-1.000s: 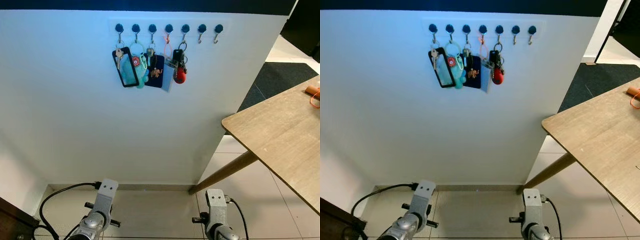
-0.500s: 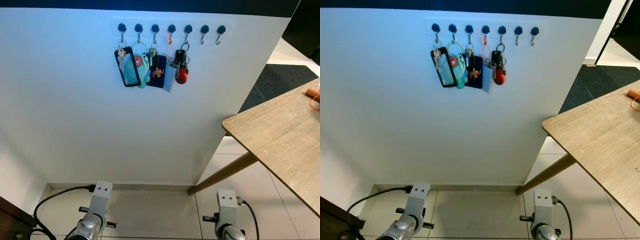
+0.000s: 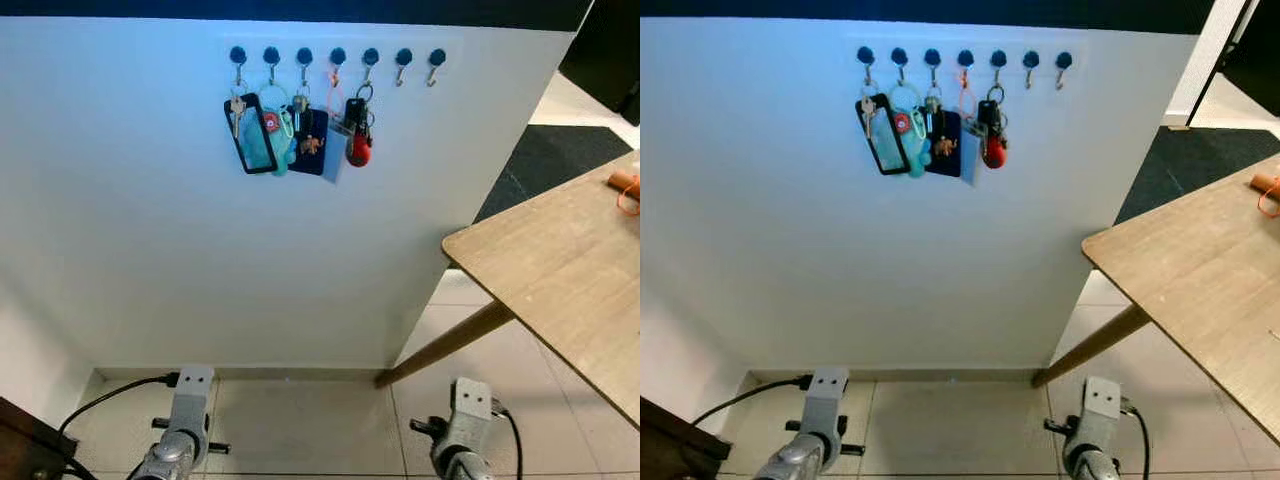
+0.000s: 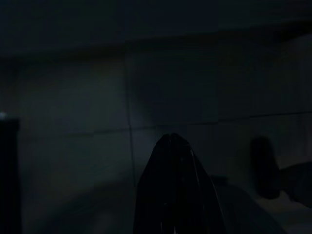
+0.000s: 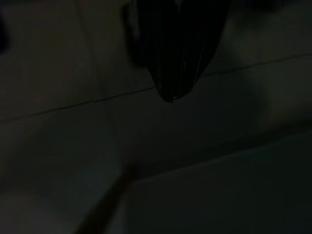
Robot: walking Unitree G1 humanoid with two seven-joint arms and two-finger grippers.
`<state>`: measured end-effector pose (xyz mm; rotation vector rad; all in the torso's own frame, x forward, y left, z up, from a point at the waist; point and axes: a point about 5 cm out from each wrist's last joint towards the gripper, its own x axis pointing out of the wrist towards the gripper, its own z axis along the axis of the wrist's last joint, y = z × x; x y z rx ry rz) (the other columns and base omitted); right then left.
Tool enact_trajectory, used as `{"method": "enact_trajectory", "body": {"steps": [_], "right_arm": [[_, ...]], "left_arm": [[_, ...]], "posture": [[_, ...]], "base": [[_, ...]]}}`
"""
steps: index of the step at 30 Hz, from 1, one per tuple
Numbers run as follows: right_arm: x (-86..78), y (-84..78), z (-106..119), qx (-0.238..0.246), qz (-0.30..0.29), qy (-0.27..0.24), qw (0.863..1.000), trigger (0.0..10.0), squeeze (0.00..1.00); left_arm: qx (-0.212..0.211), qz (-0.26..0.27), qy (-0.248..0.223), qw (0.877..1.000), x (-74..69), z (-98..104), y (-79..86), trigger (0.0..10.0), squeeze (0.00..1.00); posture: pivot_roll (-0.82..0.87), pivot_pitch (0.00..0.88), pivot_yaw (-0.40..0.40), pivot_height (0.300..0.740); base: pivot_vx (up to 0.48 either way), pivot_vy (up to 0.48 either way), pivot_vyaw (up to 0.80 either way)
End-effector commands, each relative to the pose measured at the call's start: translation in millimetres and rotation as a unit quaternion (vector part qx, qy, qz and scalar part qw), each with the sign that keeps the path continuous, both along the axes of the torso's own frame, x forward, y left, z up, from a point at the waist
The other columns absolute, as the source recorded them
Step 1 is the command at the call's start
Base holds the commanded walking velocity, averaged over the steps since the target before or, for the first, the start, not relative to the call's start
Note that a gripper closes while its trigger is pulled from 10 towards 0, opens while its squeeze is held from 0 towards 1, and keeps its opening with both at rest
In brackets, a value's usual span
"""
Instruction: Hang keys on a hook
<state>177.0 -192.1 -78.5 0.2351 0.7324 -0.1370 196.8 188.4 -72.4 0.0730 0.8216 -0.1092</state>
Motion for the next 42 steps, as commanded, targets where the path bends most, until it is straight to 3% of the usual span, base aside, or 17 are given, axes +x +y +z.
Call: {"method": "enact_trajectory", "body": {"steps": [1, 7, 10, 15, 25, 42], "right_arm": [[-4.3, 2.1, -2, -0.003, 0.023, 0.003, 1.0, 10.0, 0.0], [-19.7, -8.8, -8, -0.023, 0.005, 0.038, 0.999, 10.0, 0.0], [-25.1, -12.7, -10, -0.019, -0.012, 0.04, 0.999, 10.0, 0.0], [-28.5, -13.7, -10, -0.023, -0.007, 0.043, 0.999, 10.0, 0.0], [-30.0, -10.9, -11, -0.029, 0.012, 0.045, 0.998, 10.0, 0.0], [-31.7, -4.9, -12, -0.023, 0.032, 0.046, 0.998, 10.0, 0.0]], "left_arm": [[0.011, -0.025, -0.007, 1.0, -1.4, 1, 1.3, 10.0, 0.0], [0.025, -0.015, -0.004, 1.0, -7.0, -2, 2.7, 10.0, 0.0], [-0.012, -0.031, -0.006, 0.999, -11.7, -3, -0.8, 10.0, 0.0], [-0.02, -0.03, -0.009, 0.999, -13.1, -4, -0.7, 10.0, 0.0], [-0.019, -0.059, 0.002, 0.998, -17.6, -7, -7.2, 10.0, 0.0], [-0.017, -0.036, 0.009, 0.999, -16.9, -7, 0.5, 10.0, 0.0]], "posture": [[0.06, 0.02, -0.019, 0.74], [0.06, 0.014, -0.03, 0.74], [0.05, 0.007, -0.029, 0.74], [0.06, 0.0, -0.045, 0.74], [0.05, 0.015, -0.032, 0.74], [0.05, 0.013, -0.029, 0.74]], "base": [[0.0, 0.0, 0.0], [0.0, 0.0, 0.0], [0.0, 0.0, 0.0], [0.0, 0.0, 0.0], [0.0, 0.0, 0.0], [0.0, 0.0, 0.0]]}}
